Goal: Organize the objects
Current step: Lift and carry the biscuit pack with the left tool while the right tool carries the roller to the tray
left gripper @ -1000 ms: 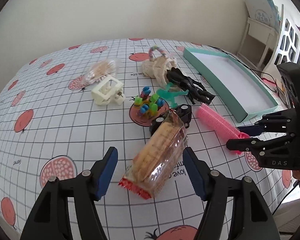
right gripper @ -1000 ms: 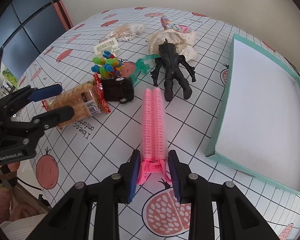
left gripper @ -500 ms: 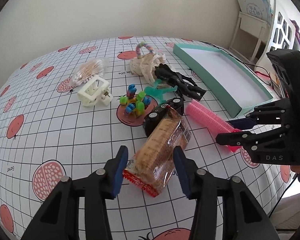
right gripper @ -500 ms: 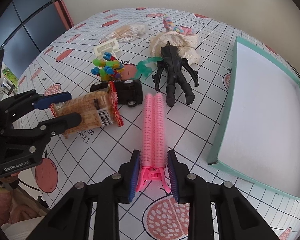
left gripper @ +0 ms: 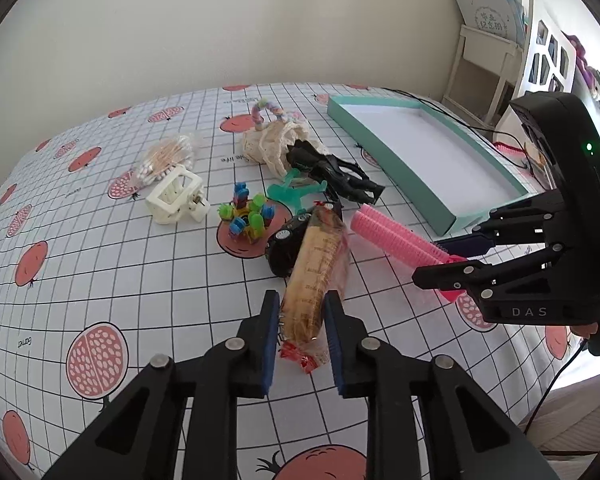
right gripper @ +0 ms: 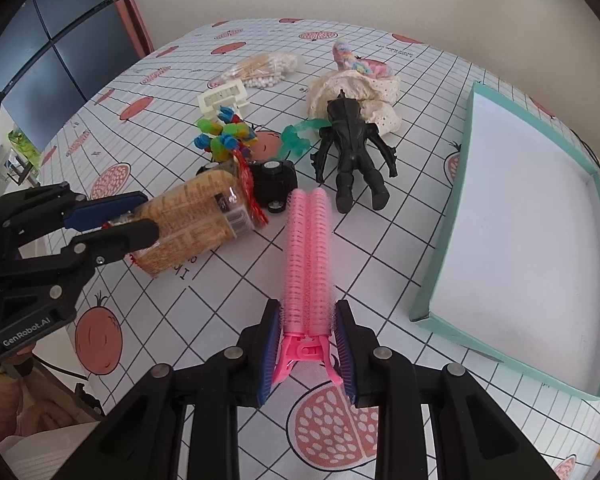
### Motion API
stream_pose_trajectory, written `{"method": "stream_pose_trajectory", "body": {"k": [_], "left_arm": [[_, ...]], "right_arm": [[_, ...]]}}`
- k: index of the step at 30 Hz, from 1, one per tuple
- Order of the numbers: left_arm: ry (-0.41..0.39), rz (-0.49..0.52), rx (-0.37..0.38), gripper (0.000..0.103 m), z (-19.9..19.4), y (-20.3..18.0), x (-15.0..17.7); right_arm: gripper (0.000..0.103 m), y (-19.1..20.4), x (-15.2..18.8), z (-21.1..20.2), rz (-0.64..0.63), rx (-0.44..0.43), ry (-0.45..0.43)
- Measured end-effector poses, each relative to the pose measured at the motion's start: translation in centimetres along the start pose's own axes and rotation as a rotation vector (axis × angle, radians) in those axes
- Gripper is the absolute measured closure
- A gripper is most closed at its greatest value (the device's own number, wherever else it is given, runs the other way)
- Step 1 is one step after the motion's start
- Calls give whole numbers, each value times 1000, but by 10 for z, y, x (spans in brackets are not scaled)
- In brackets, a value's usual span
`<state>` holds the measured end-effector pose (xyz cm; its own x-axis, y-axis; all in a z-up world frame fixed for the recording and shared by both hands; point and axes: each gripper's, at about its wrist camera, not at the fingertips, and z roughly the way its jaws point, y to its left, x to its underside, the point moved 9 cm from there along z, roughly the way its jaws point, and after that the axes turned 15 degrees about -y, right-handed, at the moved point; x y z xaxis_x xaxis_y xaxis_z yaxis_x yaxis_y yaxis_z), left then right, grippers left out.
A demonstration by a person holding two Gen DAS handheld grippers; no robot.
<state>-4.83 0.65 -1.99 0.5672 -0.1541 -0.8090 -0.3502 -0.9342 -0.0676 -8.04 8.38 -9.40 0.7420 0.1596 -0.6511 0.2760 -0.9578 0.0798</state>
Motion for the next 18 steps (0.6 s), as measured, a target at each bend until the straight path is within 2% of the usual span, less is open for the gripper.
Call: {"method": "stream_pose_trajectory", "body": {"k": [13, 18], "left_arm": [[-61, 26, -19, 82, -26, -5, -24], [-113, 51, -27, 82, -38, -11, -52]], "right_arm": [[75, 2, -19, -28, -6, 22, -58], [74, -5, -38, -50, 1, 42, -106]]}}
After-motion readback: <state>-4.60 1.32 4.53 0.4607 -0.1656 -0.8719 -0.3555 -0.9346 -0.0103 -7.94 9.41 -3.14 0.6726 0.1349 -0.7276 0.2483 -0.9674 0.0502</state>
